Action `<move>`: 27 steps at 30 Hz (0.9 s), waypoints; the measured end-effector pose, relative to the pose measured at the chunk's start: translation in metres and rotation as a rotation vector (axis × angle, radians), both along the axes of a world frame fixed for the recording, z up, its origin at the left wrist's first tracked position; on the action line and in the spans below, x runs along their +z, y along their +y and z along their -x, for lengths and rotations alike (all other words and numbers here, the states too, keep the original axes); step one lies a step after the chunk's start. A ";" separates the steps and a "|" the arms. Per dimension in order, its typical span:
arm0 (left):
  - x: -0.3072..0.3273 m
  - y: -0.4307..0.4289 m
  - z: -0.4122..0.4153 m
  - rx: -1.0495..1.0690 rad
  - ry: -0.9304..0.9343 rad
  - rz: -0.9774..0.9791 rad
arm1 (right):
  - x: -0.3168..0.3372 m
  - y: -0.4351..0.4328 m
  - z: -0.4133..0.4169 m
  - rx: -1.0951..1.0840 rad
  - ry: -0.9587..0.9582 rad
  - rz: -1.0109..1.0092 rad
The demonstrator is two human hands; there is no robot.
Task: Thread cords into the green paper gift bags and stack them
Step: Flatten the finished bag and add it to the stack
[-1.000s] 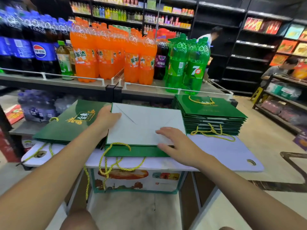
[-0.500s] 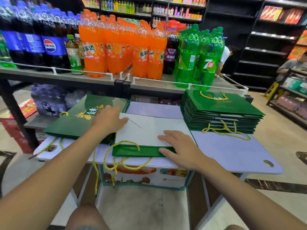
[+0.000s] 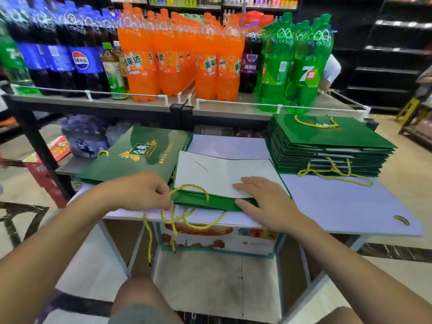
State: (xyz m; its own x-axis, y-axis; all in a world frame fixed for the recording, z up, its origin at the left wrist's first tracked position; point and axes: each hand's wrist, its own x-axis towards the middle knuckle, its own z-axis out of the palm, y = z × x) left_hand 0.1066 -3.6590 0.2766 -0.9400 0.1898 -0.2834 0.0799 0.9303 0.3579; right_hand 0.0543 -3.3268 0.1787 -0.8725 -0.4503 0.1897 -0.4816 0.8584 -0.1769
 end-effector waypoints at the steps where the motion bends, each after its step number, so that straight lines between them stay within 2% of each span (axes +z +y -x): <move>1: 0.008 0.000 -0.001 -0.008 -0.031 -0.105 | 0.000 0.000 0.000 0.001 -0.004 -0.001; 3: 0.023 0.000 -0.002 -0.012 -0.075 -0.343 | 0.000 -0.001 -0.001 -0.002 -0.010 -0.001; 6: 0.041 0.006 0.001 0.025 -0.179 -0.821 | 0.001 -0.001 0.000 0.000 -0.006 -0.006; 8: 0.051 0.016 0.003 0.024 -0.236 -1.012 | 0.002 -0.001 -0.002 0.003 -0.002 -0.005; 12: 0.059 0.053 0.014 0.109 -0.295 -1.176 | 0.001 -0.001 -0.002 0.009 -0.008 -0.003; 14: 0.054 0.075 0.021 0.124 -0.347 -1.293 | 0.003 0.000 -0.001 0.011 -0.023 0.064; 18: 0.023 0.115 0.042 0.249 -0.398 -1.514 | 0.006 0.008 -0.003 0.045 -0.154 0.565; 20: 0.006 0.134 0.050 0.329 -0.389 -1.546 | 0.007 0.010 -0.003 0.067 -0.203 0.695; 24: -0.015 0.163 0.056 0.393 -0.386 -1.599 | 0.007 0.008 0.002 0.097 -0.166 0.655; 27: -0.020 0.170 0.059 0.403 -0.386 -1.628 | 0.005 0.008 0.002 0.109 -0.184 0.779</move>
State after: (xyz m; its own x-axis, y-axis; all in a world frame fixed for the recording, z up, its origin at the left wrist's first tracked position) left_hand 0.0473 -3.4887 0.2568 -0.9259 0.2763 -0.2575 -0.3604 -0.4428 0.8210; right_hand 0.0526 -3.3187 0.1841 -0.8791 -0.3323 0.3417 -0.4603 0.4061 -0.7894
